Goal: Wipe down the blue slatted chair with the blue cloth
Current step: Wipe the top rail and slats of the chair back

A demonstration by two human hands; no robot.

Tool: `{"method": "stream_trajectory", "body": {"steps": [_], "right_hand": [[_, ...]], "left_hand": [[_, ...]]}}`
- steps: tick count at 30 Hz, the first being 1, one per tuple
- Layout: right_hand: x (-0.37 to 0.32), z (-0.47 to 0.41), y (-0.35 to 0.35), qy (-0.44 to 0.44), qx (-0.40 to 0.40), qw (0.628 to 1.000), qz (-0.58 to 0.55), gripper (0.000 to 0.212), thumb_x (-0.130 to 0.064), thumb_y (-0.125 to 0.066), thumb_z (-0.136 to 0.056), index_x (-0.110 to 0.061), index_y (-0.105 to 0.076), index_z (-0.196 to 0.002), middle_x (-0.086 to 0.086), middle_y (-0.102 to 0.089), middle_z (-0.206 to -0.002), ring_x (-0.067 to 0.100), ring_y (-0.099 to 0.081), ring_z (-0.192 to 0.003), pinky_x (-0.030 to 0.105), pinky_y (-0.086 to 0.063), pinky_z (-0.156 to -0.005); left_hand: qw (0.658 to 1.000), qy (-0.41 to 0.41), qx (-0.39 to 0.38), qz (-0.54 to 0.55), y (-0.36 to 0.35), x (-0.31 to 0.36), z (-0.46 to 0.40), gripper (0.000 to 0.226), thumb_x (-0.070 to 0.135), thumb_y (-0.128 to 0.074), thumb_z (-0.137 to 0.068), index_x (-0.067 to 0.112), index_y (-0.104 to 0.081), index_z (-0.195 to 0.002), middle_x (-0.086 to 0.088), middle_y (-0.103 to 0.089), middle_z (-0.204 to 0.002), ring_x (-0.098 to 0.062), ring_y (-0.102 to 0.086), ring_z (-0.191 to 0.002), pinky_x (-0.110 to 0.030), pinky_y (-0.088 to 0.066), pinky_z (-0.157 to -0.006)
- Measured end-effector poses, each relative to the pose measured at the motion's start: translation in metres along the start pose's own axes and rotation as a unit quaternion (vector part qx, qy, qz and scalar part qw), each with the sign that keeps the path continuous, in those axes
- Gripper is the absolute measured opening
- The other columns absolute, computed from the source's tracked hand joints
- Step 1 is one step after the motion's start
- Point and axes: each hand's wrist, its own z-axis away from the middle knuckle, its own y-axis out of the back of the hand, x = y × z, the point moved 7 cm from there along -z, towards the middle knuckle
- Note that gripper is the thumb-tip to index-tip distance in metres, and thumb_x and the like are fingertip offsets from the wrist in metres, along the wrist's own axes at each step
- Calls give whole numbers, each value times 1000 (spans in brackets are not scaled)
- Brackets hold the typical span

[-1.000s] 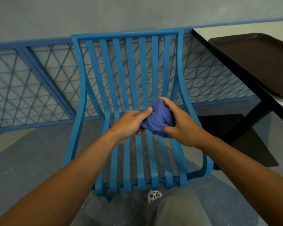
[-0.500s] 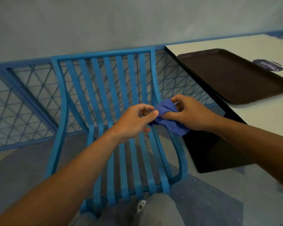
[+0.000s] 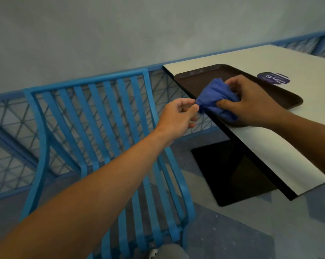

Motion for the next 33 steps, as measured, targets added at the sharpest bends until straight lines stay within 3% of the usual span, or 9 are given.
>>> {"method": "stream_trajectory", "body": {"steps": [4, 7, 11, 13, 16, 20, 23, 27, 33], "right_hand": [[35, -7, 12, -58, 65, 996, 21, 47, -29, -76, -88, -17, -47, -124, -5, -52, -109, 11, -54, -93, 21, -40, -77], [57, -1, -3, -73, 53, 995, 46, 41, -27, -75, -88, -17, -47, -116, -1, -52, -108, 17, -53, -96, 28, -38, -79], [60, 4, -17, -59, 37, 995, 74, 40, -29, -74, -89, -18, -44, -112, 2, -50, -107, 20, -52, -96, 32, -39, -77], [57, 5, -21, -65, 23, 995, 69, 40, -32, -73, -89, -19, -43, -111, 2, -51, -107, 18, -52, -94, 29, -38, -74], [53, 8, -28, -66, -8, 995, 70, 40, -36, -73, -89, -21, -44, -111, 0, -53, -102, 15, -54, -88, 22, -38, -64], [48, 4, -14, -47, 26, 996, 76, 39, -35, -74, -88, -19, -47, -111, 1, -54, -103, 15, -54, -90, 25, -41, -72], [52, 0, 0, -37, 78, 989, 118, 39, -38, -76, -85, -24, -45, -106, 4, -52, -107, 17, -53, -93, 33, -41, -79], [61, 5, -12, -34, 43, 980, 190, 45, -48, -76, -81, -24, -50, -108, 1, -48, -109, 18, -53, -88, 35, -44, -74], [59, 11, -9, -7, 30, 982, 187, 43, -50, -72, -82, -24, -54, -111, -1, -47, -107, 17, -52, -88, 32, -41, -75]], "left_hand": [[999, 36, -3, -16, -24, -1, -25, 34, 18, -62, -100, 11, -58, -132, -10, -67, -110, -14, -64, -85, -28, -60, -73], [994, 101, -12, -26, -38, -19, -34, 51, 19, -61, -101, 10, -44, -148, -2, -63, -106, -15, -62, -87, -34, -60, -80], [989, 144, -23, 0, -50, -37, -36, 60, 17, -58, -102, 9, -31, -156, -7, -56, -126, -22, -64, -100, -40, -61, -88], [987, 155, -32, 19, -56, -40, -33, 53, 14, -54, -103, 11, -35, -152, -9, -55, -128, -25, -63, -104, -42, -60, -91], [986, 153, -52, 40, -62, -42, -31, 27, 6, -46, -104, 9, -55, -129, -17, -65, -126, -24, -65, -93, -36, -60, -75], [985, 154, -55, 61, -63, -45, -29, 27, -3, -47, -101, 13, -57, -120, -9, -69, -108, -25, -69, -91, -34, -60, -73], [984, 153, -61, 72, -68, -45, -28, 37, -4, -60, -95, 11, -54, -128, -14, -71, -113, -27, -72, -91, -33, -62, -73], [982, 155, -75, 81, -76, -45, -26, 42, -8, -60, -94, 10, -53, -132, -16, -70, -116, -29, -72, -93, -29, -61, -65], [982, 150, -68, 87, -76, -46, -24, 40, -8, -58, -95, 8, -54, -131, -19, -69, -120, -27, -72, -92, -28, -62, -63]]}}
